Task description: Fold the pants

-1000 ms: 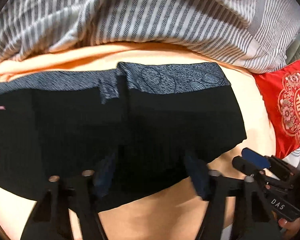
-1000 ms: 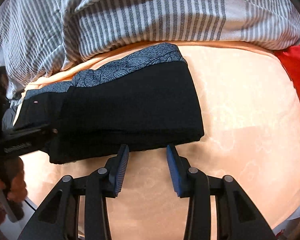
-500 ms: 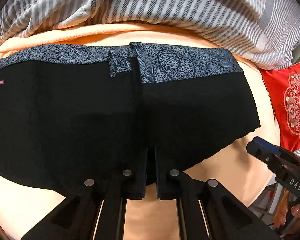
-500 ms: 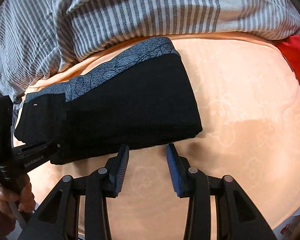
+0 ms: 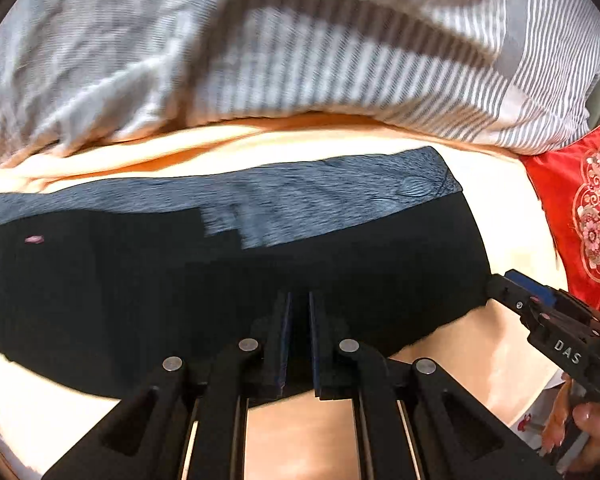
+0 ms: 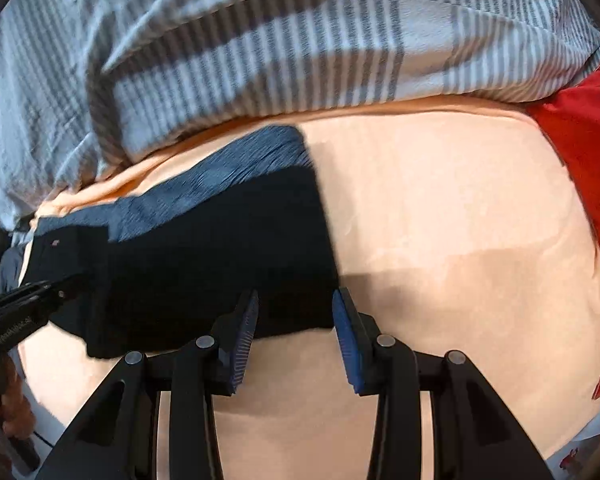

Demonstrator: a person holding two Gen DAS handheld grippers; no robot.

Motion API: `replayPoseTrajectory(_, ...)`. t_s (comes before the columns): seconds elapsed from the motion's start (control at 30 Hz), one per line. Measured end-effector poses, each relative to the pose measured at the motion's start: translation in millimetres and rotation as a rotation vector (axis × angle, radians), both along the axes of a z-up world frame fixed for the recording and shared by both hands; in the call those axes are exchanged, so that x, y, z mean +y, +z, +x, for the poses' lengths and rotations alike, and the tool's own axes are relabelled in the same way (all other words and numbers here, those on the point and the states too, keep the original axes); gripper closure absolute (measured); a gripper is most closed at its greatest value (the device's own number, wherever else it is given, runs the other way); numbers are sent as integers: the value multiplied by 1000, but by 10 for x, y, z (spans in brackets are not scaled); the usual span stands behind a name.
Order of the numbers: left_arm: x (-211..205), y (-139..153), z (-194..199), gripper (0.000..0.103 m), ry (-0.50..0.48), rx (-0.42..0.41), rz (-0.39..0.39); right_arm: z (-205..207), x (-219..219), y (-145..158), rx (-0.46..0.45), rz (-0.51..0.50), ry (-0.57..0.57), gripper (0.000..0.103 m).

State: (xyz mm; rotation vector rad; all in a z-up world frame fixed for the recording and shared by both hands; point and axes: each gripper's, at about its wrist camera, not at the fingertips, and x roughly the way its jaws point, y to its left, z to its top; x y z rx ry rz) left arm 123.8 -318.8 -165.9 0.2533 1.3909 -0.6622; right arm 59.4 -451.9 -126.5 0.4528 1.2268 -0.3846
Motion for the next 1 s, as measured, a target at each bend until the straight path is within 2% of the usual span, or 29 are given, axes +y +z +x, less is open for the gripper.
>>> replayPoseTrajectory(0.1,-97,-290,-28,94,6,-12,85,50,-139,-104,10,23,-34,61)
replayPoseTrajectory(0.17,1,-397,-19,94,35,0,61,134,-154,-248,31,85,-25,59)
replayPoseTrajectory(0.2,42,-399,-14,94,38,-2,44,171,-129,-305,49,88,-19,58)
replayPoseTrajectory(0.33,55,-366,-6,94,39,-5,86,260,17,-361,78,-3,34,58)
replayPoseTrajectory(0.47,71,-247,-38,94,67,-10,108,218,-30,-291,70,30,48,57)
replayPoseTrajectory(0.63,129,-150,-174,92,102,19,68,98,-28,-99,65,49,87,57)
replayPoseTrajectory(0.67,159,-129,-210,62,109,22,61,64,-12,-55,63,42,95,57)
replayPoseTrajectory(0.7,270,-89,-267,13,120,18,52,40,0,-28,61,38,100,57)
replayPoseTrajectory(0.73,329,-41,-307,1,142,-5,35,14,11,-2,60,41,105,57)
replayPoseTrajectory(0.77,383,39,-341,0,164,-44,19,-14,20,19,60,48,110,57)
replayPoseTrajectory(0.8,342,60,-348,0,164,-46,16,-38,39,33,61,52,116,57)
replayPoseTrajectory(0.9,404,67,-392,0,195,-38,61,-47,104,44,69,52,141,57)
replayPoseTrajectory(1.0,501,41,-392,0,221,-23,73,-46,148,54,75,57,155,57)
